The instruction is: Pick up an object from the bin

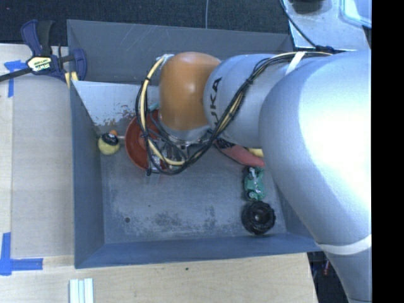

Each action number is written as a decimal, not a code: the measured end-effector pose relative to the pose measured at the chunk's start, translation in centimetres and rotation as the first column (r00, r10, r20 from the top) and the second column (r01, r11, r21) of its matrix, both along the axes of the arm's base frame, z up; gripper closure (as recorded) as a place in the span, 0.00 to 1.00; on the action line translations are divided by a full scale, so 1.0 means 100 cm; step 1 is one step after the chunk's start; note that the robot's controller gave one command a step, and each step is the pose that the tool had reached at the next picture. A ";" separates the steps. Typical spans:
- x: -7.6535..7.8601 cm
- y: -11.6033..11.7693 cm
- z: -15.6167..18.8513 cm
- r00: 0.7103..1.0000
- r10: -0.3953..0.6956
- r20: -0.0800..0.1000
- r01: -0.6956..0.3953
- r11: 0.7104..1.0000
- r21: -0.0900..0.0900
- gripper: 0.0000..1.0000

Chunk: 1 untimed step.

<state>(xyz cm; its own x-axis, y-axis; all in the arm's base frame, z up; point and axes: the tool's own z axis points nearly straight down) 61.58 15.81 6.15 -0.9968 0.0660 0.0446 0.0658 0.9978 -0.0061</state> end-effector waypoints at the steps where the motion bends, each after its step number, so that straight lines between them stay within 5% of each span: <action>1: 0.000 0.000 0.000 1.000 -0.001 0.000 0.001 1.000 0.000 1.00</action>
Offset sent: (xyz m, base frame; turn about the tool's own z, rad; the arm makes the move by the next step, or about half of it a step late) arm 0.0002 -0.0001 0.0311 0.0004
